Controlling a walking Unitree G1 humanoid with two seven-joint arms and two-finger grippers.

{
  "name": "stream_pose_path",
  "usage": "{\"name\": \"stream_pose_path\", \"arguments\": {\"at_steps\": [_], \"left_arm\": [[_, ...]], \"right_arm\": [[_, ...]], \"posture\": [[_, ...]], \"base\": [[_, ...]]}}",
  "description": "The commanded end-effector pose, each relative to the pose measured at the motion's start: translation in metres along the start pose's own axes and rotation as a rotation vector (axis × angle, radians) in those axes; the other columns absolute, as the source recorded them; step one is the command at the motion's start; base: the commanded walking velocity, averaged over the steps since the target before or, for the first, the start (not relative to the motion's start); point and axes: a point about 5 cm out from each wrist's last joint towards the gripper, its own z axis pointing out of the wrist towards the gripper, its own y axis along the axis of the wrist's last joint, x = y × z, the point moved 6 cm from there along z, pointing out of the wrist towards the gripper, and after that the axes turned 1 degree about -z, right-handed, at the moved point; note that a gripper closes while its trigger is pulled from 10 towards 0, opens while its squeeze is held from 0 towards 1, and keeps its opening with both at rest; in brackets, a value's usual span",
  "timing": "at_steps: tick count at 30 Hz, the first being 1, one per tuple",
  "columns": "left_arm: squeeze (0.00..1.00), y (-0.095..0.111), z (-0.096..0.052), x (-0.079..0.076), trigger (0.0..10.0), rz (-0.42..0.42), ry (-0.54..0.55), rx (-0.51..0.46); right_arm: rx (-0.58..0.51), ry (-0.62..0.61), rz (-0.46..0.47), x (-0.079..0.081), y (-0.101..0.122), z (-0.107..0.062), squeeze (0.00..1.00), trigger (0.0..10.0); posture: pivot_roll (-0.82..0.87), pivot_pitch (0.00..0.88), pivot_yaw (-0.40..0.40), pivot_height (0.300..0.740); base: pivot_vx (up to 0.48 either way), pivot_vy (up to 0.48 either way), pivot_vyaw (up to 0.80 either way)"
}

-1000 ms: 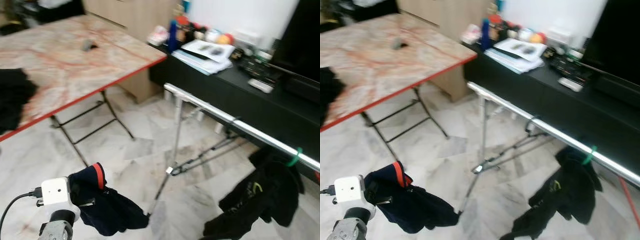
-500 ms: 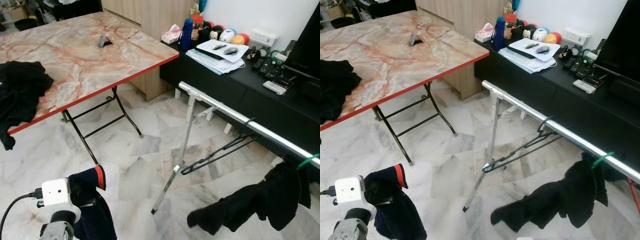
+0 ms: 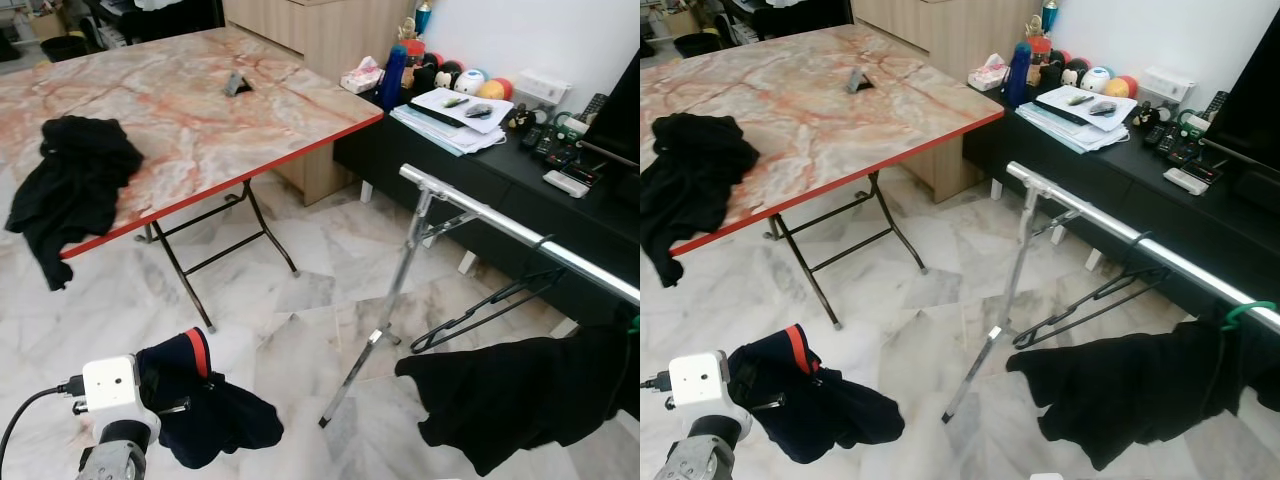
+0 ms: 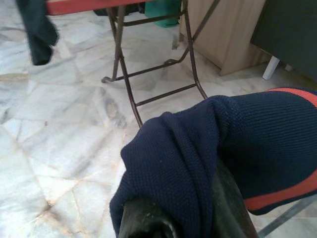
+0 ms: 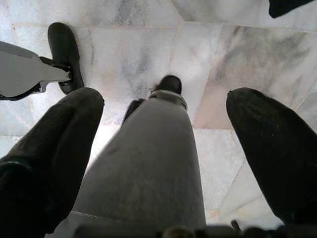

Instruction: Hang hanger

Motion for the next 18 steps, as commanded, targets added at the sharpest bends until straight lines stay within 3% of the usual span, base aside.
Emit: {"name": "stream_pose_path", "arguments": {"at_steps": [1, 18], "left_arm": [[0.0, 0.0035, -0.0001, 0.0045, 10.0, 0.001, 0.01, -0.01], [0.0, 0.0035, -0.0003, 0.005, 10.0, 0.0, 0.005, -0.01]], "right_arm": [[0.027, 0.002, 0.001, 0.0001, -0.0103, -0.0009, 0.0, 10.0], [0.023, 0.001, -0.007, -0.0017, -0.0081, -0.0008, 0.0, 10.0]], "posture": [[0.03, 0.141, 0.001, 0.74], [0.02, 0.122, 0.004, 0.74]], "base": [[0.0, 0.285, 0.0], [0.0, 0.286, 0.0]]}}
